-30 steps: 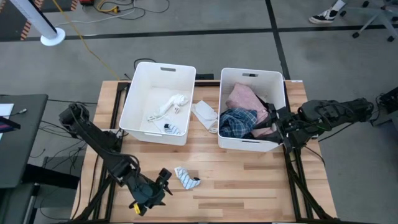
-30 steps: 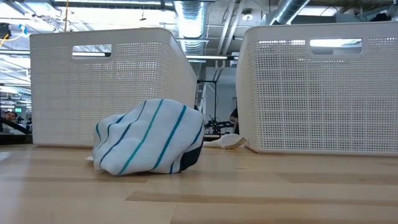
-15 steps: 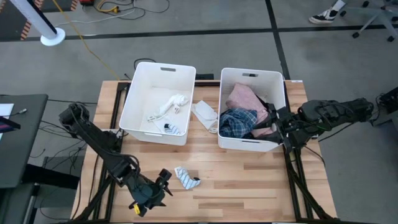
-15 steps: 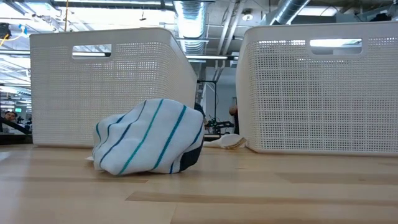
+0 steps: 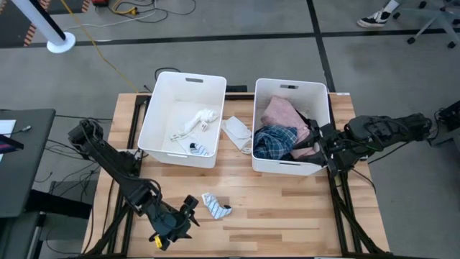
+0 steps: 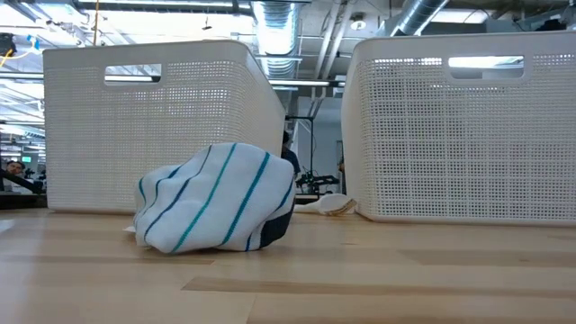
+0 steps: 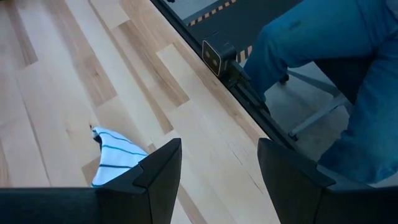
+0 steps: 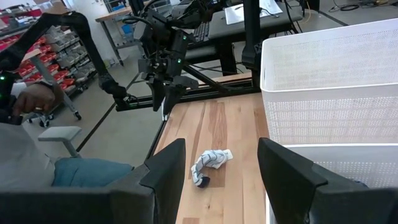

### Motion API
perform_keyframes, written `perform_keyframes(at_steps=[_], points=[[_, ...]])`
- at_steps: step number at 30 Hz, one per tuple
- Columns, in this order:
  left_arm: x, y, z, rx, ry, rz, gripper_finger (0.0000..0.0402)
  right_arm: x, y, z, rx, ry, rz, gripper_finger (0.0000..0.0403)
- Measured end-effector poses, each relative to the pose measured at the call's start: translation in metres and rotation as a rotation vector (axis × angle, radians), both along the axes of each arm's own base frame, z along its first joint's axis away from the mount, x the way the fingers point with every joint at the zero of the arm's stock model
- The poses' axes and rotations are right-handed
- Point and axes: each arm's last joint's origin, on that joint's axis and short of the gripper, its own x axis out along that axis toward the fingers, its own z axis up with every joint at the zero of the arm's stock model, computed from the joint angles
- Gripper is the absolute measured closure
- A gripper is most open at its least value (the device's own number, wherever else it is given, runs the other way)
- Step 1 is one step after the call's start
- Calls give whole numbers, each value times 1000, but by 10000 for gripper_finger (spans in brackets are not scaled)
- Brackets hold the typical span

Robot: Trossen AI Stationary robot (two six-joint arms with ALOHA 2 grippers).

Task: Sort clothes
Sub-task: Put the blue striped sock into the left white laundry bin

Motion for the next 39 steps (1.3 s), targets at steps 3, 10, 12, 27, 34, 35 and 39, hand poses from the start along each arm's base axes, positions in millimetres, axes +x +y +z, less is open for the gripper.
perform_keyframes(at_steps=[3,10,12,27,34,35,39], points=[[0,0,0,-1,1,1,196,0,0,0,-1,0,-1,186],[2,-3,-2,-11,1,4,196,9,3,-2,16,15,-4,186],[4,-7,-9,1,10,-3,196,15,4,-3,47,34,-12,186],[23,-22,-49,98,26,25,195,55,16,-24,17,169,-18,186],[29,-16,-52,182,-27,111,195,62,20,-32,6,221,-8,186],[30,-16,-54,187,-21,114,195,61,20,-32,5,224,-8,186],[38,-13,-67,218,7,138,195,58,21,-32,11,238,-1,186]])
